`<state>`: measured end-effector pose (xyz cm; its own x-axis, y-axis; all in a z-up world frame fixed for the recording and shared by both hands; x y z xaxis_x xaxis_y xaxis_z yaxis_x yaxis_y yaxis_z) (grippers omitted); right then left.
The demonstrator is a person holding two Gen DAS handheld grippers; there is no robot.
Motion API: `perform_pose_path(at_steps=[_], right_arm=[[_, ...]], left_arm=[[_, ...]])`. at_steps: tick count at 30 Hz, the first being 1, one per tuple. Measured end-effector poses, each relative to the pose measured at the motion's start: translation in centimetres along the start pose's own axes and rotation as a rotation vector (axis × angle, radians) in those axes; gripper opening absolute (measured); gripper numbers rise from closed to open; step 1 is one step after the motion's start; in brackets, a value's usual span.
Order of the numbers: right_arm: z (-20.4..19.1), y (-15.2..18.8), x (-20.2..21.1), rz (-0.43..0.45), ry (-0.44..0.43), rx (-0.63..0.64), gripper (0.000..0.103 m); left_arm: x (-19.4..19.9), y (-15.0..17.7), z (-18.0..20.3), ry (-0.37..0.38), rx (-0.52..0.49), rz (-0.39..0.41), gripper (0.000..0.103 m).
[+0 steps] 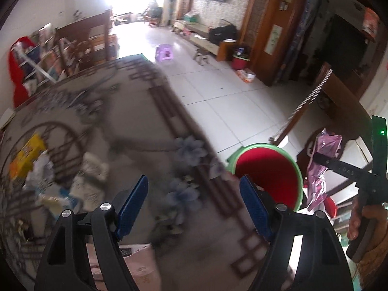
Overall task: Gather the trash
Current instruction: 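Return to the table and grasp the black cigarette box with the left gripper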
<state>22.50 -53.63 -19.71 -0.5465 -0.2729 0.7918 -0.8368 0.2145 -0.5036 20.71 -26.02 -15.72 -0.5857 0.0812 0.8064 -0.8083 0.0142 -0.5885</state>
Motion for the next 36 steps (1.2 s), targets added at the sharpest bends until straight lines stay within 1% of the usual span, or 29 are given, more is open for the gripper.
perform_pose_path(at_steps=[3,4,5,7,8,10,14,18,25,29,30,31,34,36], right_arm=[[-0.4,-0.3,-0.2,0.004,0.013,0.020,0.027],[-0.4,-0.3,-0.3,0.006,0.018,0.023,0.033],[-0.4,-0.4,-0.3,0.009,0.028,0.023,0.045],[-0.4,-0.5,-0.1,0.029,0.037,0.016,0.058],[-0.4,-0.5,0.0,0.035,0.041,0.014,0.063],[-0.4,-0.5,0.2,0.037,0.048,0.013,0.071],[-0.3,-0.1,0.9,0.044,0.058,0.006,0.074],[-0.3,0.6,1.7,0.046,0.054,-0.017,0.074],[-2.0,2.3,2.4,0.035,0.047,-0.014,0.076],[-3.8,3.1,2.5,0.026,0.040,-0.006,0.076],[-4.4,3.3,2.5,0.027,0.039,-0.001,0.076],[-5.0,3.5,2.6,0.028,0.038,0.006,0.077],[-7.8,4.6,2.4,0.024,0.037,0.031,0.079],[-9.7,5.4,2.3,0.017,0.035,0.043,0.079]], left_arm=[[0.1,0.3,-0.9,-0.016,0.013,-0.001,0.074],[0.1,0.4,-1.0,-0.016,0.016,-0.001,0.074],[0.2,0.5,-1.1,-0.013,0.021,-0.003,0.074],[0.2,0.5,-1.0,-0.007,0.023,-0.003,0.074],[0.3,0.6,-0.8,-0.004,0.018,-0.003,0.074],[0.4,0.7,-0.5,-0.001,0.006,0.000,0.074],[0.5,0.9,0.0,0.009,-0.008,-0.001,0.074],[0.9,1.0,0.1,0.021,-0.011,0.005,0.074],[2.1,1.8,-0.8,0.029,-0.016,0.021,0.075],[3.2,2.4,-2.5,0.027,-0.001,0.037,0.075],[3.6,2.7,-3.3,0.024,0.008,0.043,0.076],[4.0,3.0,-4.2,0.021,0.018,0.051,0.079],[4.8,3.7,-6.7,0.013,0.038,0.067,0.080],[5.6,4.2,-9.2,0.003,0.043,0.080,0.080]])
Point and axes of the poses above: each gripper's, at about its wrist camera, not at the fingertips, and x roughly against the way its jaws point, z to its right, y to its underside, the point moved 6 cm from there along -x, roughly the way its jaws point, and after that the axes turned 5 degrees about -y, right-handed, at the moved point
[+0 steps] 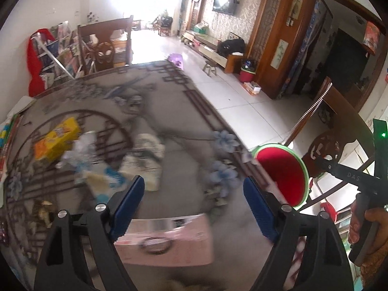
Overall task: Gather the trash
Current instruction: 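Return to the table and grasp the black cigarette box with the left gripper, then hold the cigarette box in the left gripper while the right grasps the pink-white paper carton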
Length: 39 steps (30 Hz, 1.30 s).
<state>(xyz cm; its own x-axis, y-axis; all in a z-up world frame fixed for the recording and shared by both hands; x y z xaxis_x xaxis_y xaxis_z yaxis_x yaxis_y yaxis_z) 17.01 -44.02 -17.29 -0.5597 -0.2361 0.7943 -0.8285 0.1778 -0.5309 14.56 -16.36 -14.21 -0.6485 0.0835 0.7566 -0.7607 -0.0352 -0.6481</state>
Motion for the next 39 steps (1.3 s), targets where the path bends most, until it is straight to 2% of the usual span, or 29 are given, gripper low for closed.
perform_pose_path(at_steps=[5,9,13,16,18,21,27,29,30,31,36,39], right_arm=[[-5.7,2.1,0.0,-0.013,-0.014,0.052,0.079],[-9.8,4.1,-0.2,-0.024,-0.041,0.055,0.080],[-13.3,6.5,-0.5,-0.041,-0.053,0.050,0.080],[-15.0,7.7,-0.4,-0.052,-0.049,0.055,0.080],[-16.0,8.3,-0.1,-0.050,-0.039,0.065,0.080],[-16.3,8.9,0.7,-0.039,-0.013,0.067,0.081],[-15.3,9.7,1.6,-0.029,0.033,0.019,0.082],[-15.2,9.8,1.7,-0.026,0.040,0.007,0.082],[-15.1,9.9,1.7,-0.025,0.044,0.004,0.082],[-15.2,9.9,1.7,-0.026,0.046,0.004,0.082],[-16.0,10.1,1.2,-0.042,0.037,0.021,0.082],[-16.8,10.2,0.7,-0.056,0.025,0.045,0.082]], left_arm=[[1.8,0.8,-6.4,-0.032,-0.050,0.012,0.084],[2.7,2.2,-12.9,-0.074,-0.173,-0.015,0.087],[2.1,3.5,-17.8,-0.132,-0.412,-0.066,0.087],[0.4,4.7,-20.4,-0.139,-0.603,-0.153,0.087],[-1.4,5.5,-21.7,-0.117,-0.703,-0.226,0.087],[-3.7,6.3,-22.7,-0.098,-0.780,-0.292,0.087],[-6.9,7.3,-21.9,-0.036,-0.859,-0.367,0.085],[-7.6,7.5,-21.8,-0.030,-0.874,-0.389,0.074],[-7.8,7.7,-21.8,-0.022,-0.873,-0.402,0.073],[-7.6,7.6,-21.6,-0.004,-0.857,-0.398,0.064],[-6.8,7.3,-20.8,0.013,-0.827,-0.404,0.056],[-6.0,6.9,-20.6,0.037,-0.738,-0.384,0.053]])
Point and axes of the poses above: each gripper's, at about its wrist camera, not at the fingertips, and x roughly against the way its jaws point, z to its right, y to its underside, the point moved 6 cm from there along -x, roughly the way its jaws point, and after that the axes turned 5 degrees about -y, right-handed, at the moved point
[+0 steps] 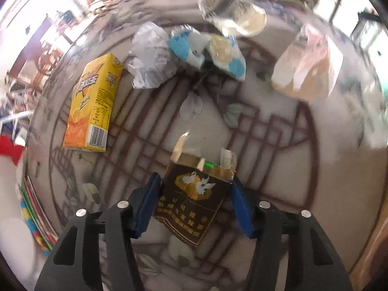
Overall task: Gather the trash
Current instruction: 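Hold the cigarette box in the left gripper while the right grasps the pink-white paper carton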
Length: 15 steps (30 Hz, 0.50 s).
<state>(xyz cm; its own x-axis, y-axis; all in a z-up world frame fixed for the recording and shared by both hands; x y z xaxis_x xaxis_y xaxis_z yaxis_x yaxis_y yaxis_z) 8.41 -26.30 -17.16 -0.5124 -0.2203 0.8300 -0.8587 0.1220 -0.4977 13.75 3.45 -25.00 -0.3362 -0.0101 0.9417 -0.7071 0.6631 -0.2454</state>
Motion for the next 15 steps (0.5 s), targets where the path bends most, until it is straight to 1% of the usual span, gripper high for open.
perform_pose_path(at_steps=[2,5,6,8,10,12,13,14,15], right_arm=[[-0.5,-0.1,-0.4,-0.011,-0.007,0.019,0.082],[-1.6,-0.3,-1.4,-0.050,-0.028,0.069,0.082],[-2.0,-0.3,-1.8,-0.067,-0.033,0.098,0.083],[-3.5,-0.7,-2.8,-0.106,-0.044,0.200,0.085],[-5.1,-1.0,-3.9,-0.147,-0.057,0.325,0.087],[-7.4,-1.2,-5.2,-0.199,-0.063,0.502,0.090],[-8.2,-1.1,-5.7,-0.219,-0.067,0.570,0.091],[-9.3,-0.8,-6.4,-0.250,-0.069,0.666,0.094],[-10.2,-0.4,-7.3,-0.290,-0.061,0.769,0.095]], left_arm=[[0.7,-0.3,0.0,0.025,0.071,0.027,0.053],[2.2,-0.7,-0.5,0.073,0.221,0.083,0.053],[2.9,-0.7,-0.8,0.101,0.301,0.105,0.053],[3.6,-0.9,-1.2,0.131,0.422,0.136,0.053],[4.6,-0.9,-1.6,0.169,0.556,0.183,0.053],[5.4,-0.9,-1.7,0.190,0.669,0.230,0.053],[5.8,-0.9,-1.8,0.193,0.721,0.247,0.053],[6.0,-0.7,-1.7,0.193,0.757,0.253,0.053],[6.3,-0.6,-1.5,0.206,0.813,0.264,0.053]])
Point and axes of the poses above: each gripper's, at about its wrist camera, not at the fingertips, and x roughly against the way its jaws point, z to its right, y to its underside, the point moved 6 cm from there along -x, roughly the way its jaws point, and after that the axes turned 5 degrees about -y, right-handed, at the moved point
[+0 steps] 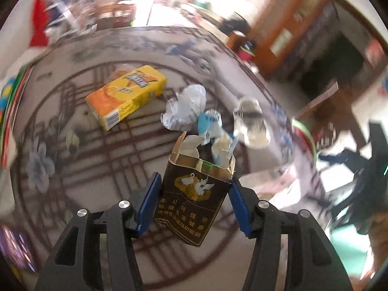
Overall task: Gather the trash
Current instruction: 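Hold the cigarette box in the left gripper while the right grasps the pink-white paper carton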
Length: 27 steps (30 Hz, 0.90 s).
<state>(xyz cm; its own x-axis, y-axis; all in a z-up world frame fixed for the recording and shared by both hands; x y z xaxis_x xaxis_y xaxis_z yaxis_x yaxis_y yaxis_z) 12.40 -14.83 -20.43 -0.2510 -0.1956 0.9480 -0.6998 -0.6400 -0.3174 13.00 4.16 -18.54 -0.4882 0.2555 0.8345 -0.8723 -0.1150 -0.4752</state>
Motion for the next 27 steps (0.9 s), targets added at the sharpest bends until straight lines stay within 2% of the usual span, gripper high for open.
perform_pose_path(at_steps=[3,6,9,12,15,18,20,22,24,27], right_arm=[[-1.5,-0.7,-2.4,-0.101,0.001,0.199,0.096],[-2.0,-0.5,-5.0,-0.202,-0.045,0.292,0.097],[-2.0,-0.3,-7.3,-0.288,-0.099,0.308,0.097],[-1.6,0.0,-9.2,-0.345,-0.142,0.257,0.097],[-1.2,-0.5,-9.0,-0.304,-0.195,0.183,0.093],[-0.7,-1.3,-7.9,-0.229,-0.246,0.102,0.080],[-0.5,-1.9,-7.0,-0.176,-0.252,0.058,0.062],[-0.2,-2.3,-6.3,-0.137,-0.268,-0.018,0.054],[0.0,-2.3,-6.0,-0.113,-0.295,-0.107,0.051],[-0.4,-1.8,-5.4,-0.075,-0.311,-0.165,0.047]], left_arm=[[0.9,0.2,0.5,0.041,0.081,0.031,0.053],[1.6,0.6,1.5,0.031,0.058,0.045,0.053],[1.9,1.0,1.4,0.016,0.045,0.048,0.053],[2.0,1.2,0.5,-0.001,0.060,0.038,0.053],[2.3,1.3,-0.2,-0.006,0.074,0.041,0.053],[2.2,1.1,-0.8,-0.022,0.077,0.040,0.053],[1.9,1.1,-1.0,-0.022,0.083,0.029,0.053],[1.6,1.0,-1.1,-0.019,0.086,0.025,0.053],[1.5,1.0,-0.9,-0.016,0.083,0.025,0.053],[1.5,0.9,-0.8,-0.015,0.081,0.030,0.054]])
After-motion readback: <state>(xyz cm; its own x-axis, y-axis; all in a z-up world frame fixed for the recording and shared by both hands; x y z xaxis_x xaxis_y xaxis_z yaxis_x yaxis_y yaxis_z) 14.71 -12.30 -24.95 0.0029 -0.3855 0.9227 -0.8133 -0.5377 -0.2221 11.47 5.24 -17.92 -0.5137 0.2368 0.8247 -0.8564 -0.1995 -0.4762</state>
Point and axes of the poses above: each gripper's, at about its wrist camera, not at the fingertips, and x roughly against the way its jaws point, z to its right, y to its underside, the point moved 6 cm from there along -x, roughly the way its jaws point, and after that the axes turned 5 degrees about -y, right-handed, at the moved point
